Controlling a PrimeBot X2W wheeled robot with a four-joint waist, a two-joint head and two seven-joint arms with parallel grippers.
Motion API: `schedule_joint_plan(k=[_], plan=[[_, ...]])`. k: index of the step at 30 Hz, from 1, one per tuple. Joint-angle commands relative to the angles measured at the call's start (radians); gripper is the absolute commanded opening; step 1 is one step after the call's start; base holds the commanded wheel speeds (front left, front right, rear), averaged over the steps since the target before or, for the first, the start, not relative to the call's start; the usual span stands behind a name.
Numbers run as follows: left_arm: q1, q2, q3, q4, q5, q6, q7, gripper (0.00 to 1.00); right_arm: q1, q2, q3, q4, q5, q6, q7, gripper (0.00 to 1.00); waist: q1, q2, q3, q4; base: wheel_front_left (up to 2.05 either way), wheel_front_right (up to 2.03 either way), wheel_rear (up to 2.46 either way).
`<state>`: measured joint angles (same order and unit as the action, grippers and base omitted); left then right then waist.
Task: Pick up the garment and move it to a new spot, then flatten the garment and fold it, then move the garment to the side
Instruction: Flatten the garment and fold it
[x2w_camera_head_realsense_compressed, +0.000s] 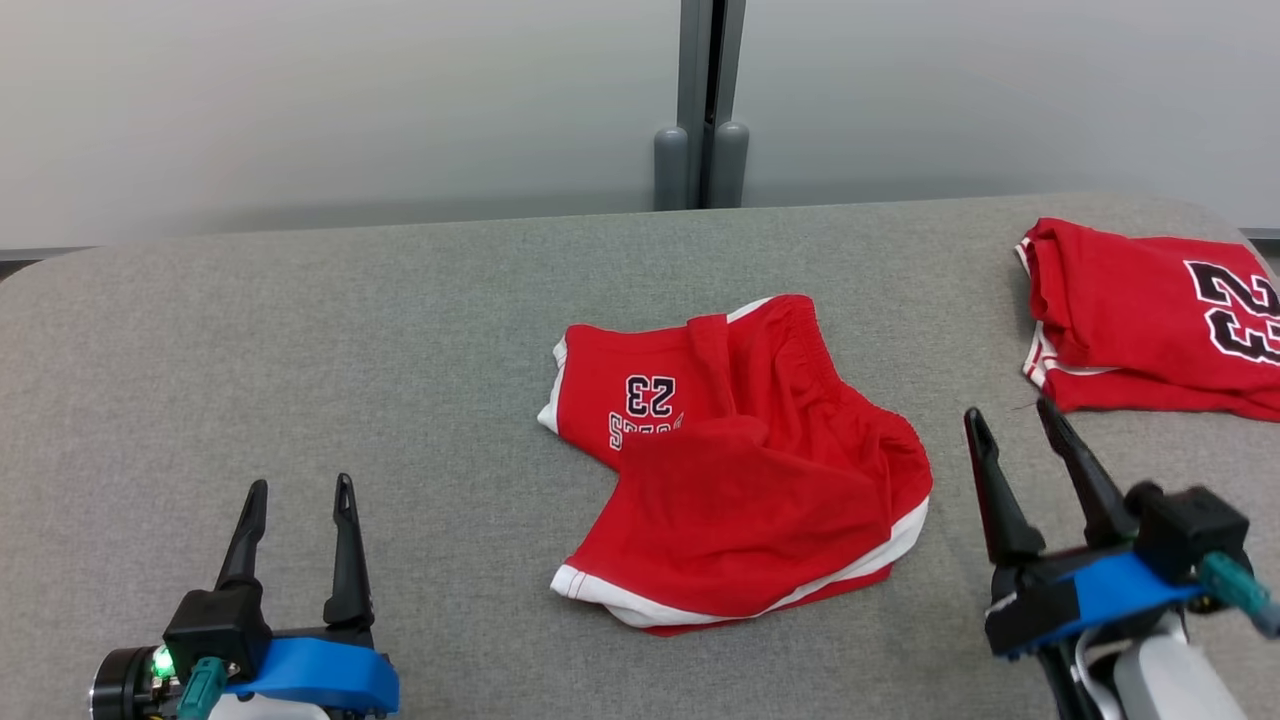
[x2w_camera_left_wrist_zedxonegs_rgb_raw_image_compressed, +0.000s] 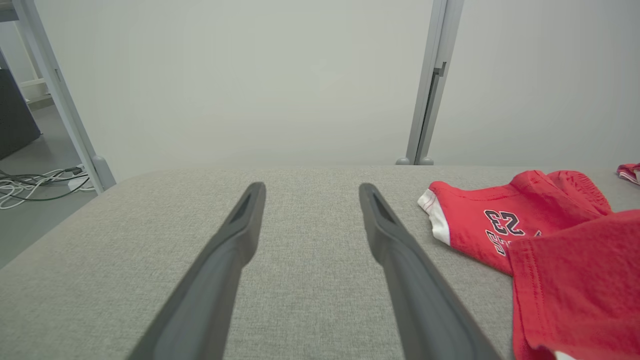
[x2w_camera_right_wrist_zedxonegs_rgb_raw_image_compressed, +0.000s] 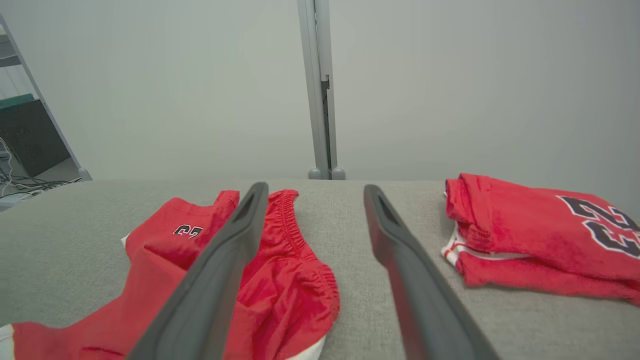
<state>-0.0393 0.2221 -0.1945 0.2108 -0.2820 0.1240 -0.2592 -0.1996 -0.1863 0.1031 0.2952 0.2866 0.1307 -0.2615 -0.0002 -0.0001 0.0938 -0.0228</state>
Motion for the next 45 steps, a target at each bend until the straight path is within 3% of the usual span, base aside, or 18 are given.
schedule_joint_plan(k=[1, 7, 14, 30, 45], plan=[[0.011, 0.007, 0.003, -0.003, -0.002, 0.008, 0.001, 1.0, 0.038, 0.017, -0.011, -0.026, -0.008, 0.0, -0.005, 1.0, 0.0002, 0.0001, -0.002, -0.002, 0.0, 0.0, 0.0], [0.013, 0.016, -0.004, -0.004, 0.009, 0.016, 0.009, 1.0, 0.159, 0.081, -0.065, -0.112, -0.075, 0.0, -0.005, 1.0, 0.0002, 0.0001, -0.007, -0.001, 0.0, 0.0, 0.0], [0.013, 0.037, -0.021, -0.009, 0.029, 0.022, 0.025, 1.0, 0.184, 0.111, -0.06, -0.134, -0.102, 0.0, 0.014, 1.0, 0.0002, 0.0001, -0.012, -0.012, 0.0, 0.0, 0.0], [-0.059, 0.042, -0.298, -0.024, 0.125, -0.167, 0.198, 1.0, 0.15, 0.101, -0.063, -0.12, -0.097, 0.0, 0.018, 1.0, 0.0002, 0.0001, 0.004, -0.038, 0.0, 0.0, 0.0], [-0.078, 0.031, -0.339, 0.106, 0.07, -0.205, 0.275, 1.0, 0.118, 0.106, -0.042, -0.082, -0.081, 0.0, 0.004, 1.0, 0.0002, 0.0001, 0.043, -0.106, 0.0, 0.0, 0.0]])
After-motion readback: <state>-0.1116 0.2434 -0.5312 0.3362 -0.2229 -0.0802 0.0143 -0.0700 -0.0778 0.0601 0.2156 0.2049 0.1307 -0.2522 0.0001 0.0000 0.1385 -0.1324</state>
